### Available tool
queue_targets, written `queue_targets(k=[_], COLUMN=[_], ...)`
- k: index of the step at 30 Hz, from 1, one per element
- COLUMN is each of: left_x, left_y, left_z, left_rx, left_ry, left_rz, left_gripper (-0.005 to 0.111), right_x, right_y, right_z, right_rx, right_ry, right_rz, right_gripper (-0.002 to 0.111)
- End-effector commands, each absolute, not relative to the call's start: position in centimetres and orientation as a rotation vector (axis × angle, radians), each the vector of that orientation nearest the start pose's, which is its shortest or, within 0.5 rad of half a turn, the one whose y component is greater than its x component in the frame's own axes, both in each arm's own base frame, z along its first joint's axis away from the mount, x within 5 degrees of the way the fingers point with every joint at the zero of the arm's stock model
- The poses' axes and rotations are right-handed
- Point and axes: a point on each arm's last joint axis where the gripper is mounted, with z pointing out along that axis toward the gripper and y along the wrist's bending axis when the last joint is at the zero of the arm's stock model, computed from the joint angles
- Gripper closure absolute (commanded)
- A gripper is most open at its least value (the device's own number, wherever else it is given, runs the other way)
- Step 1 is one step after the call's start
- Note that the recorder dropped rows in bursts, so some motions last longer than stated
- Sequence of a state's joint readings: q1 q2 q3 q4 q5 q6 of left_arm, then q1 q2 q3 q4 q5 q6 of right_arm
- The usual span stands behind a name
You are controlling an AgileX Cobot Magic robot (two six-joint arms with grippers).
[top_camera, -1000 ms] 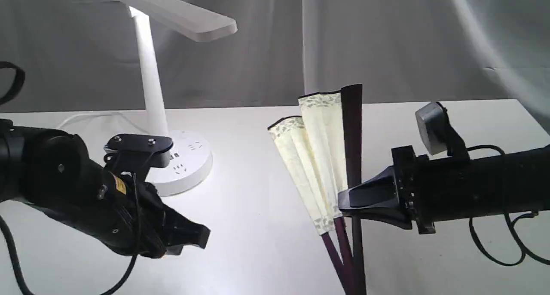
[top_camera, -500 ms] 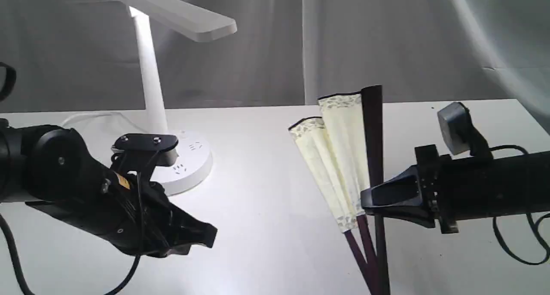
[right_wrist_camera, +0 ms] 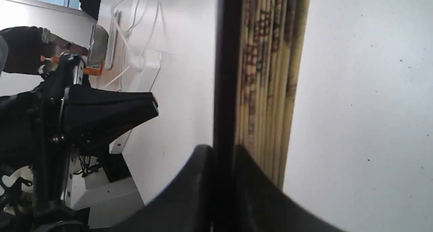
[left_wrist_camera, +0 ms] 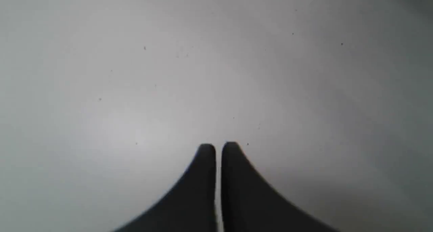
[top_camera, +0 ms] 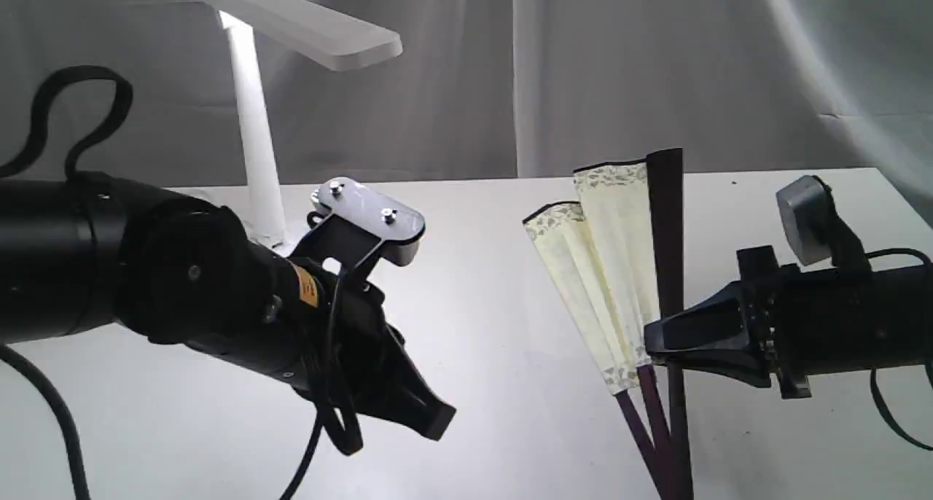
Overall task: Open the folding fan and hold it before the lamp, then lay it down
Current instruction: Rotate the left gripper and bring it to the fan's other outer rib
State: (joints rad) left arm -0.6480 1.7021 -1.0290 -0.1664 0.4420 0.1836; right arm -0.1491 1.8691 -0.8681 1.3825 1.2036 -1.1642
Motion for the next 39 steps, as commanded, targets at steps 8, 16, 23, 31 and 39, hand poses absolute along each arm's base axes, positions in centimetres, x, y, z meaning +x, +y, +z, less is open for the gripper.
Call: queue_targets(k=[8, 16, 23, 31, 39], left_x=[27.7, 26.9, 26.3, 26.4, 26.5], left_y=[-22.1, -21.5, -21.0, -20.7, -20.1], left_z=[20.8, 19.5, 18.4, 17.7, 17.2], left_rx=[0.794, 0.800, 0.785, 0.692, 0.621], left_ry=[2.365, 2.414, 2.435, 2.366, 2.238], left_rz=[-0.381, -0.372, -0.368, -0.380, -0.362], left_gripper=[0.107, 0.107, 0.107, 0.107, 0.107], right_x=[30.5, 30.6, 30.5, 30.5, 30.5], right_y=[3.8, 3.8, 3.8, 3.8, 3.8], right_z=[16.6, 16.6, 16.6, 16.6, 16.6], right_rx=[-0.088, -0.089, -0.094, -0.098, -0.098], right_ry=[2.366, 2.364, 2.368, 2.367, 2.367], right_rz=[1.545, 1.544, 1.543, 1.541, 1.541], right_gripper=[0.108, 0.108, 0.108, 0.108, 0.108])
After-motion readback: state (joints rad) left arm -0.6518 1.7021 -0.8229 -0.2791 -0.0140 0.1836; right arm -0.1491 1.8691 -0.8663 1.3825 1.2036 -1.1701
